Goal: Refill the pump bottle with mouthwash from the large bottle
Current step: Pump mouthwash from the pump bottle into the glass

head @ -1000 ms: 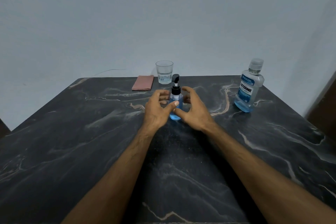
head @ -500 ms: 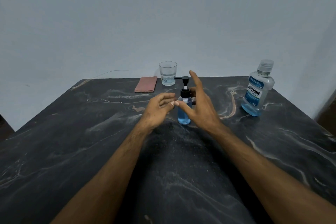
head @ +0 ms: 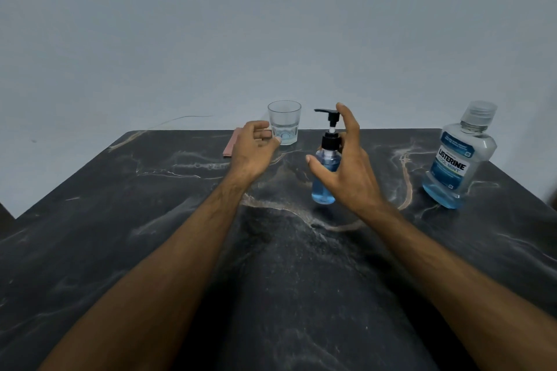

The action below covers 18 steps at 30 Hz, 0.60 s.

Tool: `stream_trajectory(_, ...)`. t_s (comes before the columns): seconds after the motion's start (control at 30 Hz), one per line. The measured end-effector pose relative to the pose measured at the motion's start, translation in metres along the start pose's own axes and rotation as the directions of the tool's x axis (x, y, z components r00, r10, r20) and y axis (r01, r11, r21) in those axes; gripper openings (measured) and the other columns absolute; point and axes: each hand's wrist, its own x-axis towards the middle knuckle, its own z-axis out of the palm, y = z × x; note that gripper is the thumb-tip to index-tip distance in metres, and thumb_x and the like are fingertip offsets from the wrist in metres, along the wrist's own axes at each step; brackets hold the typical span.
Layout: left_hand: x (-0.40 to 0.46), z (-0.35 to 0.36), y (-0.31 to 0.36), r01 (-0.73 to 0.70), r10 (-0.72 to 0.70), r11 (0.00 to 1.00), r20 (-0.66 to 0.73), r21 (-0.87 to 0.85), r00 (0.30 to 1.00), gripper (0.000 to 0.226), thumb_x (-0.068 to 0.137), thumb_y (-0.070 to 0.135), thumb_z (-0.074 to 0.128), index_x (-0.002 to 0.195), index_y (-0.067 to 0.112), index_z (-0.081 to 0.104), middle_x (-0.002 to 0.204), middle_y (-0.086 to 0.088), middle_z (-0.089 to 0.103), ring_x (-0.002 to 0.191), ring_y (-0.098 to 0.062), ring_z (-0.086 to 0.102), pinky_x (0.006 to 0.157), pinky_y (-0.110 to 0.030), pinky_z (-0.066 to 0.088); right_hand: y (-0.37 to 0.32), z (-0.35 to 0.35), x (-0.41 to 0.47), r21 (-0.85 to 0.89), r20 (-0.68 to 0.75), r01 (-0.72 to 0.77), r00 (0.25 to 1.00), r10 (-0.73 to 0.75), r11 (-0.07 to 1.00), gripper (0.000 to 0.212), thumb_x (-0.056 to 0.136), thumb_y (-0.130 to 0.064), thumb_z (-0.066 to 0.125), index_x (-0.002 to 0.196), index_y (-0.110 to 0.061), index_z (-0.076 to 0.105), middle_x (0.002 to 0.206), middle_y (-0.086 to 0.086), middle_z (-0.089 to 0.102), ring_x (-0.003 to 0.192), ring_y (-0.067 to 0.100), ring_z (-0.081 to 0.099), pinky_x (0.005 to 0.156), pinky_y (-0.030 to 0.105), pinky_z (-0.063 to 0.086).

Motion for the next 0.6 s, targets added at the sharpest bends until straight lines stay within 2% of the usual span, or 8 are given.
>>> stream_trajectory(0.07,0.018,0.005,-0.001,0.011,-0.011,1.0,-0.007,0.028,1.0,0.054,0.084,0.026,0.071,0.13,0.016,0.046,0.119,0.0,0.058,0.102,-0.012,0.059,0.086,-0.023,0.049,0.008,-0.001,0.012,-0.013,-0.022,-0.001,1.0,0.0,1.0,0.095,0.084,-0.021,0.073,0.148,-0.039,0.006,0.091,-0.016,0.058,0.073,0.001,0.064,0.073,0.019,0.054)
stream_trajectory(0.17,0.045,0.016,-0.008,0.039,-0.039,0.996,-0.003,0.08,0.999,0.071,0.081,0.03,0.075,0.138,0.016,0.036,0.135,-0.006,0.05,0.116,-0.019,0.054,0.097,-0.032,0.047,0.024,0.002,0.027,-0.043,-0.032,0.006,0.999,-0.007,0.999,0.093,0.083,-0.021,0.072,0.148,-0.037,0.008,0.079,-0.016,0.057,0.071,0.0,0.064,0.067,0.014,0.051)
stream_trajectory(0.3,0.083,0.03,-0.024,0.103,-0.109,0.988,0.042,0.118,0.993,0.093,0.076,0.042,0.077,0.146,0.019,0.021,0.15,-0.008,0.036,0.13,-0.024,0.045,0.106,-0.039,0.041,0.046,0.005,0.044,-0.053,-0.034,0.024,0.999,-0.025,0.998,0.093,0.083,-0.021,0.072,0.148,-0.038,0.009,0.076,-0.016,0.057,0.07,0.0,0.064,0.062,0.007,0.049)
stream_trajectory(0.43,0.114,0.045,-0.041,0.141,-0.149,0.978,0.043,0.156,0.988,0.107,0.07,0.05,0.079,0.149,0.02,0.012,0.154,-0.008,0.031,0.136,-0.027,0.038,0.11,-0.044,0.037,0.062,0.009,0.059,-0.068,-0.042,0.038,0.998,-0.041,0.997,0.093,0.081,-0.023,0.074,0.148,-0.038,0.01,0.081,-0.02,0.056,0.073,-0.005,0.063,0.063,0.001,0.046)
stream_trajectory(0.6,0.132,0.058,-0.056,0.125,-0.134,0.984,0.068,0.128,0.989,0.107,0.066,0.049,0.082,0.146,0.02,0.017,0.149,-0.007,0.039,0.13,-0.026,0.045,0.105,-0.04,0.043,0.073,0.012,0.07,-0.09,-0.038,0.044,0.998,-0.048,0.995,0.092,0.082,-0.026,0.073,0.148,-0.037,0.01,0.079,-0.019,0.056,0.072,-0.004,0.064,0.065,0.004,0.048)
